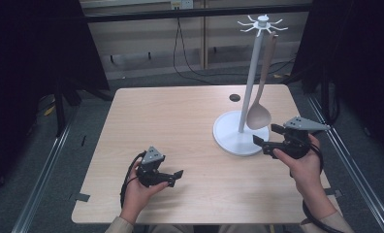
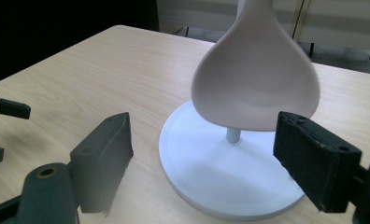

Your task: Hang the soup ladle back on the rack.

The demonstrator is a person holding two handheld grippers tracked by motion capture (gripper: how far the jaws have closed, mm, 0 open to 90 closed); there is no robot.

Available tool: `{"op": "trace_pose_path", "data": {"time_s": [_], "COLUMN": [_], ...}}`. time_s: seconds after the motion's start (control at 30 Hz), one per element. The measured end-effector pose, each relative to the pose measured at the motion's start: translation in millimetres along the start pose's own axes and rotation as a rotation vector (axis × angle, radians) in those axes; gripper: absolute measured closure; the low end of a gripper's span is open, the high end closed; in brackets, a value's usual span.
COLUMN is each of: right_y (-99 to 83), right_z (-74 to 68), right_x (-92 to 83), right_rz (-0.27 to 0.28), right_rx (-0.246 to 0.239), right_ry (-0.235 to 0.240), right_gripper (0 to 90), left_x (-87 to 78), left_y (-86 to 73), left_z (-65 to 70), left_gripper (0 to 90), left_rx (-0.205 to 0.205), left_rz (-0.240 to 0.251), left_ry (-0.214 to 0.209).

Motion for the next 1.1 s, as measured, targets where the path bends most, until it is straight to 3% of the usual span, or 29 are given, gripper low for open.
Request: {"op": "trace_pose_path", "data": {"time_s": [0.73, 1.1], "right_y": [-42.9, -52.1], "right_z": [-13.2, -15.6], "right_x": [8.1, 9.9], "right_rz": [-0.05, -0.065], "right_rx": [0.019, 0.011], "right_ry": [0.042, 0.043], "right_gripper": [18.0, 17.5], "left_x": [-0.4, 0.1], "left_y": [0.4, 1.4], "left_z": [-0.1, 0.2], "left_gripper": [8.4, 8.4], "left_rx": [0.002, 0.004], "left_rz": [-0.002, 0.0], "left_ry": [0.001, 0.001]}}
Point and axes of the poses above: each handheld gripper's, and its own axes: x roughly forward along the jaws, y roughly out of its top, z roughly to its right, the point moved 7 cm from there along x, roughly forward along the jaws, and after that the axes turned 7 degrees about -x, right-handed, at the moved point
